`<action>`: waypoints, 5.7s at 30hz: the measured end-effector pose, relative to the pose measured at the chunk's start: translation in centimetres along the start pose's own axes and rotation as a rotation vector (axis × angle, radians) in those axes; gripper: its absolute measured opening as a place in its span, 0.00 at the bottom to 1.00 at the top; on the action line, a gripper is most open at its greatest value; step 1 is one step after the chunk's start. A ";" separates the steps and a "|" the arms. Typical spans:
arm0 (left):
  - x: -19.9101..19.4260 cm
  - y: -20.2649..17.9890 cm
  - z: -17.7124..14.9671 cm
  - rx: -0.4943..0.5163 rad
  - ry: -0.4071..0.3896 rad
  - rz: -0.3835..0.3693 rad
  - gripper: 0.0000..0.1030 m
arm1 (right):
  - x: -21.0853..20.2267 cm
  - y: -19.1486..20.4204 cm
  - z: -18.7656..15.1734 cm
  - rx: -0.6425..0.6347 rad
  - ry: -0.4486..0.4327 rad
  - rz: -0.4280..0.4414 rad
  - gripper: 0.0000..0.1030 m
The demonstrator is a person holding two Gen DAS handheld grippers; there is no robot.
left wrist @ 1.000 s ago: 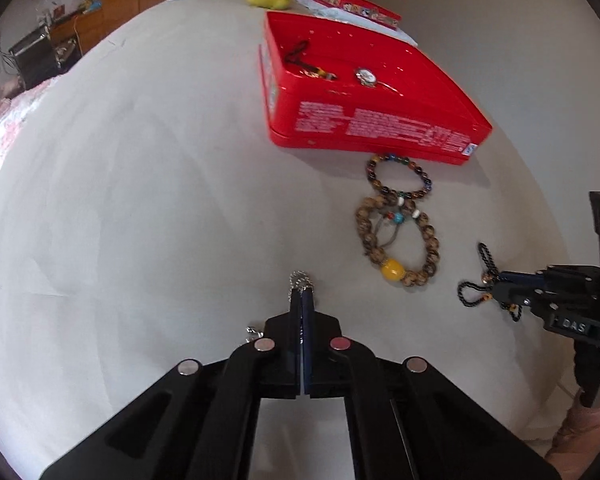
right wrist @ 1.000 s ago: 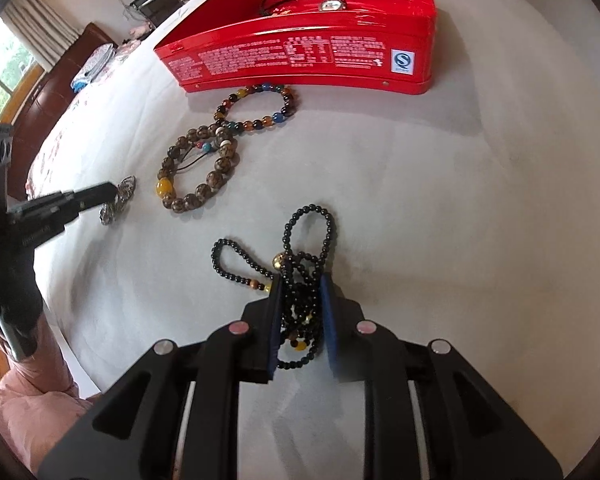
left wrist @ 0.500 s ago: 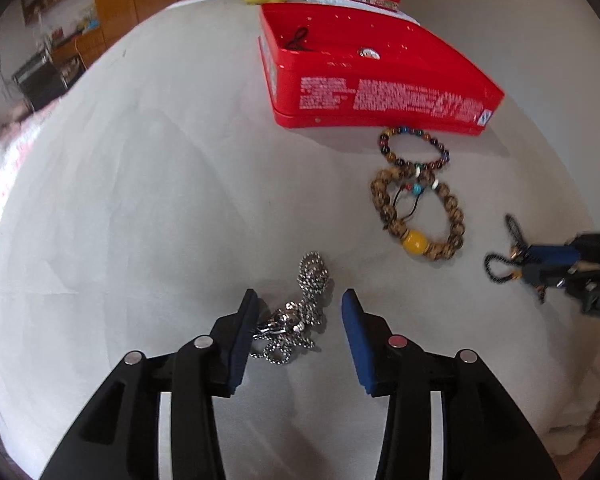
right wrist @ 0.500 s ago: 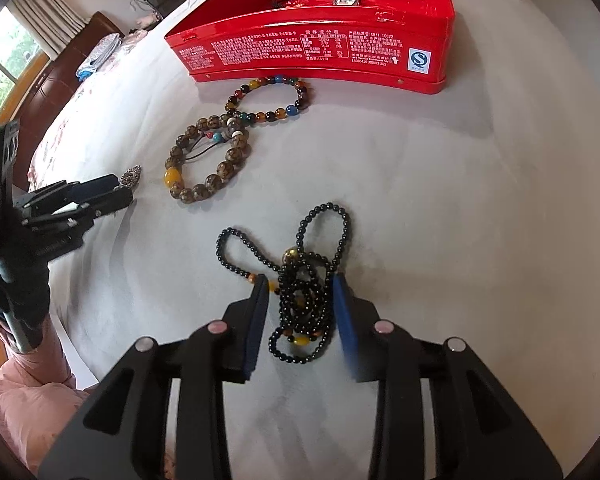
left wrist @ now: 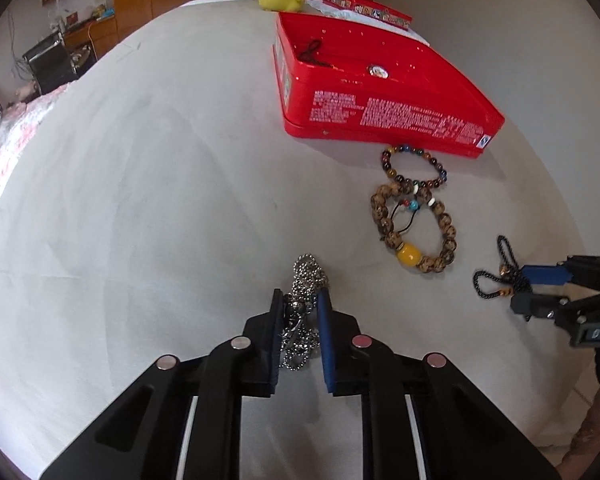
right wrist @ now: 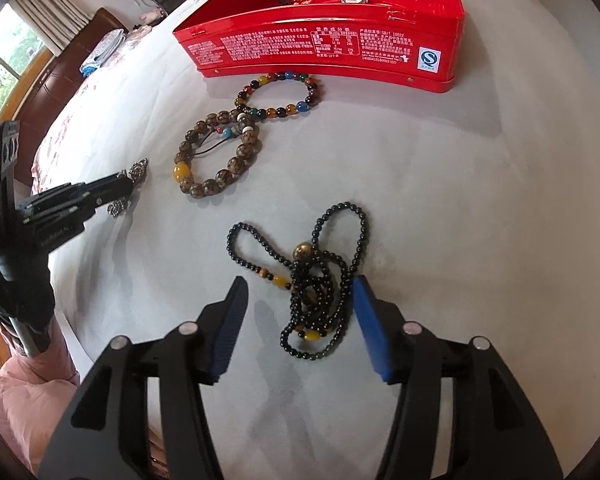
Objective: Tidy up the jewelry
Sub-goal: 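Grasp the silver chain pendant with the left tool while the right tool grasps the black bead necklace, then carry the pendant and bead necklace into the red box and open both tools, then withdraw both tools from the box toward the two bead bracelets, then grasp the brown wooden bead bracelet with the left tool while the right tool grasps the multicolored bead bracelet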
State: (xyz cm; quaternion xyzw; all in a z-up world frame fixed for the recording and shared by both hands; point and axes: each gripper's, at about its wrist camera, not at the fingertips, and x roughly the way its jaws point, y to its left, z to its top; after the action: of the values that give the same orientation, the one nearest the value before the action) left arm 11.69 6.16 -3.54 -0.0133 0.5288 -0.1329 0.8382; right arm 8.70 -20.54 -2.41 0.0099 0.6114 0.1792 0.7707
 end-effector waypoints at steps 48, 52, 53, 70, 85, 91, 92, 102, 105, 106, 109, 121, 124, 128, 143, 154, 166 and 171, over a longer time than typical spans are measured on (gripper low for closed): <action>0.3 -2.0 -1.5 0.088 0.047 0.105 0.13 | 0.0 -0.4 0.6 0.019 -0.048 0.021 0.11; -0.4 -1.7 -1.1 0.043 0.010 0.068 0.12 | -0.4 -0.5 0.5 0.028 -0.051 0.039 0.11; -0.7 -1.7 -0.9 0.040 -0.003 0.063 0.12 | -0.7 -0.4 0.5 0.028 -0.058 0.041 0.11; -6.6 -3.8 5.4 0.043 -0.181 -0.022 0.13 | -7.0 -0.8 3.0 0.032 -0.217 0.019 0.11; -5.4 -6.7 17.4 0.055 -0.246 -0.024 0.13 | -12.7 -1.5 12.5 0.044 -0.374 0.017 0.11; -0.2 -6.6 22.0 0.027 -0.176 -0.029 0.13 | -9.8 -3.1 19.1 0.075 -0.349 -0.016 0.11; 0.8 -6.6 22.4 0.025 -0.160 -0.025 0.13 | -8.5 -3.6 20.4 0.083 -0.324 -0.010 0.11; 9.2 -6.0 24.7 0.011 -0.016 0.001 0.13 | 0.7 -6.6 25.0 0.153 -0.177 -0.031 0.11; 10.2 -5.9 25.1 0.011 0.000 0.003 0.13 | 1.5 -7.2 25.6 0.165 -0.171 -0.042 0.11; 10.5 -6.0 25.2 0.011 0.005 0.002 0.13 | 1.6 -7.4 25.9 0.168 -0.169 -0.045 0.11; 11.4 -6.0 25.6 0.010 0.026 -0.002 0.13 | 2.0 -7.9 26.5 0.188 -0.167 -0.064 0.15; 4.7 -5.9 23.8 0.029 -0.115 0.033 0.47 | -3.1 -9.1 23.9 0.195 -0.319 -0.083 0.34; 2.3 -5.3 21.6 0.021 -0.140 0.059 0.57 | -4.9 -8.1 21.4 0.167 -0.347 -0.076 0.35; 0.4 -4.1 17.8 0.003 -0.140 0.097 0.58 | -5.8 -6.7 17.6 0.132 -0.346 -0.084 0.35; 1.3 -2.4 6.7 -0.024 -0.068 0.137 0.71 | -0.5 -0.6 6.8 0.073 -0.158 0.055 0.34; 3.2 -5.3 5.2 0.017 -0.020 0.128 0.71 | 0.9 -0.2 5.4 0.101 -0.158 0.097 0.34; 5.4 -6.5 5.6 0.045 0.073 0.096 0.66 | 0.2 -0.3 6.2 0.104 -0.172 0.097 0.34; 5.5 -6.2 5.7 0.035 0.099 0.056 0.41 | 0.2 -0.3 6.6 0.105 -0.170 0.094 0.34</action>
State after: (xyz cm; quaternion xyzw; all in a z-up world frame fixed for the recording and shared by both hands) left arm 17.64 -1.82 -4.86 0.0228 0.5672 -0.1194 0.8146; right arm 15.03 -19.39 -1.02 0.0944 0.5513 0.1815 0.8088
